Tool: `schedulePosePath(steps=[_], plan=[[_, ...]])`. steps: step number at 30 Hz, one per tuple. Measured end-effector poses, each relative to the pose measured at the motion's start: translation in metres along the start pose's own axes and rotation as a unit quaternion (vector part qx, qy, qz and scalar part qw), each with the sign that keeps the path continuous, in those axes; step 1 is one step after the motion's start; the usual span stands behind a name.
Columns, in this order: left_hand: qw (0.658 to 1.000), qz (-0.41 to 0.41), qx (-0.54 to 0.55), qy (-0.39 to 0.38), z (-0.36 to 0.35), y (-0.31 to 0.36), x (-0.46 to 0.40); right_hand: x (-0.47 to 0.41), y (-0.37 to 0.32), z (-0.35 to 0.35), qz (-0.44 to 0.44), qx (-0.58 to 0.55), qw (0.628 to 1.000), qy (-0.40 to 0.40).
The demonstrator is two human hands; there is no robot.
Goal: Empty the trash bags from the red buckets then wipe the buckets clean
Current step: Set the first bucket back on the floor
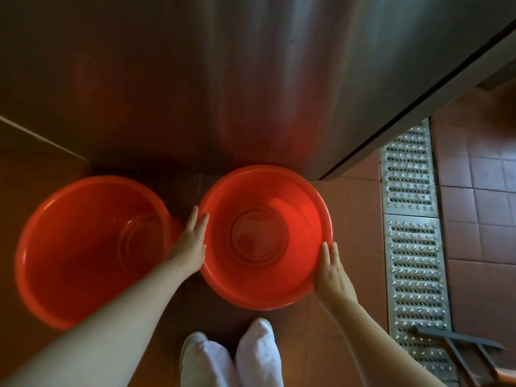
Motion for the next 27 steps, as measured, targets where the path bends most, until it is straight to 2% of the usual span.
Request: schedulePosePath(steps=[9,16,27], plan=[[0.996,0.015,-0.091,-0.005,0.012,0.011,0.006,0.007,-0.009,0.02,0.021,0.091,0.996,0.008],[0.996,-0.011,-0.092,0.016,0.029,0.03,0.037,0.026,-0.051,0.055,0.051,0.116,0.991,0.041],[0.995,0.021,-0.076,0.052,0.094,-0.035,0.113,0.075,-0.152,0.074,0.129,0.128,0.983,0.038]])
Point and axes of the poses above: each hand's wrist, its own x-axis away from the middle knuckle, its own z-axis out of the back of the hand, y = z × x, the point moved 6 cm from there along -x, towards the middle knuckle, and after that the axes turned 15 degrees about x, right-handed, at the moved point
